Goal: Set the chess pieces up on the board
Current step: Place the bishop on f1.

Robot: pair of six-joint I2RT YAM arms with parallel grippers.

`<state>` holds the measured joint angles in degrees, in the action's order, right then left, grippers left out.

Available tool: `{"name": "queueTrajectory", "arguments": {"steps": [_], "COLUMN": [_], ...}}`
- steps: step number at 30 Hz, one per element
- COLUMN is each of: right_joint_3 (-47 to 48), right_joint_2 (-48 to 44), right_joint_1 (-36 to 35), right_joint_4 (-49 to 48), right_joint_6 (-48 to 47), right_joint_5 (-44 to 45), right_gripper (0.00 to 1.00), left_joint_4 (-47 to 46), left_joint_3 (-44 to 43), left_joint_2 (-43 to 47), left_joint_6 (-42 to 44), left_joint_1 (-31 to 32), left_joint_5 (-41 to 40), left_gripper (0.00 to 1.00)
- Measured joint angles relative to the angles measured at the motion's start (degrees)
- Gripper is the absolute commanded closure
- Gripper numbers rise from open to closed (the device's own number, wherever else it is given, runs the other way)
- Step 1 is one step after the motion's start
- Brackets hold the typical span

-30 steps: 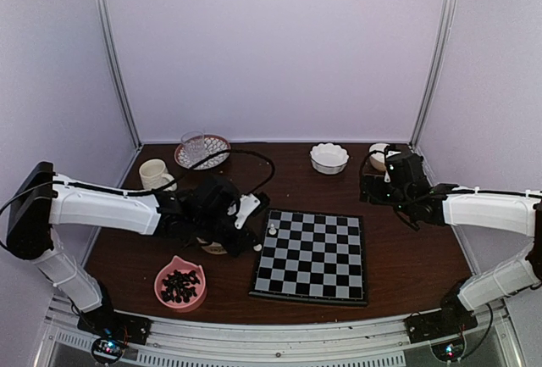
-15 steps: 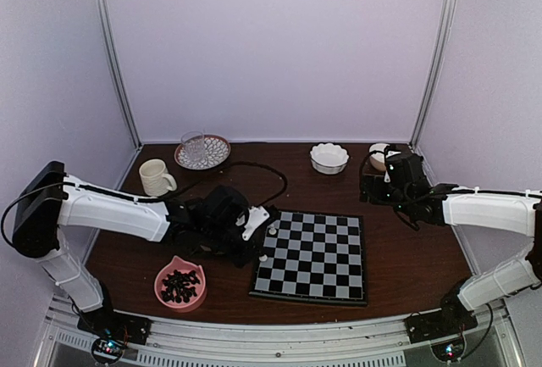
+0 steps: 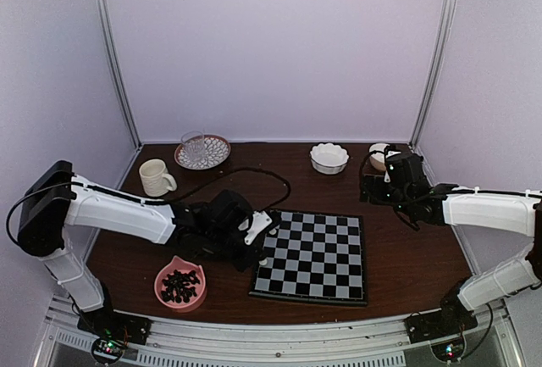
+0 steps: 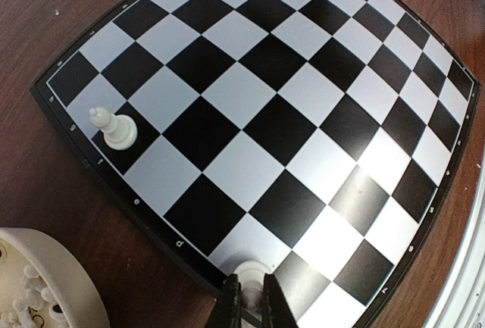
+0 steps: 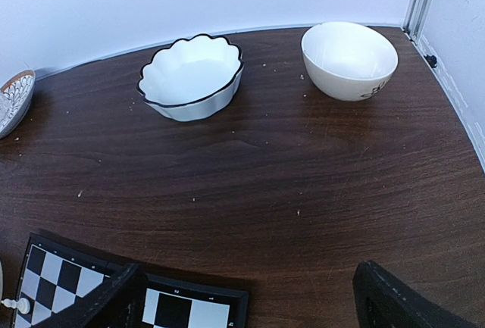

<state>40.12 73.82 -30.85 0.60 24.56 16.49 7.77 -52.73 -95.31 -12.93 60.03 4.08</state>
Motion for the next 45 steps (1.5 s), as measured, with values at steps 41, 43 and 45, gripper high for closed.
{"name": "queueTrajectory", "arguments": {"steps": [41, 43, 45], "right_joint_3": [0.0, 0.0, 0.0], "right_joint_2": [0.0, 0.0, 0.0], "right_joint_1": [0.0, 0.0, 0.0], "right_joint_4": [0.02, 0.02, 0.02], "right_joint_6": [0.0, 0.0, 0.0], "right_joint_5": [0.02, 0.02, 0.02], "right_gripper": [0.02, 0.02, 0.02], "left_joint_4": [1.38, 1.38, 1.4], "left_joint_3": [-3.21, -3.21, -3.21], "left_joint_2": [-3.28, -3.28, -3.28], "left_joint_6": [1.16, 1.33, 1.29], "left_joint_1": [1.22, 1.22, 1.22], "left_joint_5": [-2.36, -2.51, -2.67], "left_gripper": [0.73, 0.65, 0.6]}}
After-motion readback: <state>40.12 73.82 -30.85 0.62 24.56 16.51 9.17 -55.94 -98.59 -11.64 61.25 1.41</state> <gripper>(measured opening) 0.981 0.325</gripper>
